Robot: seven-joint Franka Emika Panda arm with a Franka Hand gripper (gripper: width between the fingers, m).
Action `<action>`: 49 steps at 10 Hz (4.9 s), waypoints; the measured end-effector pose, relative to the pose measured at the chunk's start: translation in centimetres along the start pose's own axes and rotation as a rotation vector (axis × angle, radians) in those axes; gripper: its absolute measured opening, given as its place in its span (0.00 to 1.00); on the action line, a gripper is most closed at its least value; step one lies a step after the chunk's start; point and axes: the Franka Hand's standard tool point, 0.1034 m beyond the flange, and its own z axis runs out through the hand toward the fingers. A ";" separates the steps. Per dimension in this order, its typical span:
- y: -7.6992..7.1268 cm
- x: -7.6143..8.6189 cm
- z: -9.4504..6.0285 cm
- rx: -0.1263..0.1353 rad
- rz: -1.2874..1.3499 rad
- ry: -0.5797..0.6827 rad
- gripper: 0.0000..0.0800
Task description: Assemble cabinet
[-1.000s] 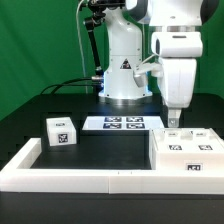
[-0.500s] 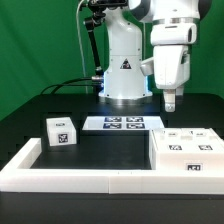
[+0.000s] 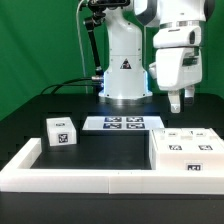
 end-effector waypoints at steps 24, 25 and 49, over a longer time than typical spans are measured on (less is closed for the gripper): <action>1.5 -0.8 4.8 0.020 1.054 0.033 1.00; 1.5 -0.8 4.8 0.020 1.050 0.033 1.00; 1.5 -0.3 7.9 0.023 0.992 0.029 0.03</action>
Offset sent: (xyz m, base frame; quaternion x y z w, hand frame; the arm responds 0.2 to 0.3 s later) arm 0.0006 -0.0241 0.0010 -0.0851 -0.0077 0.4107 0.9078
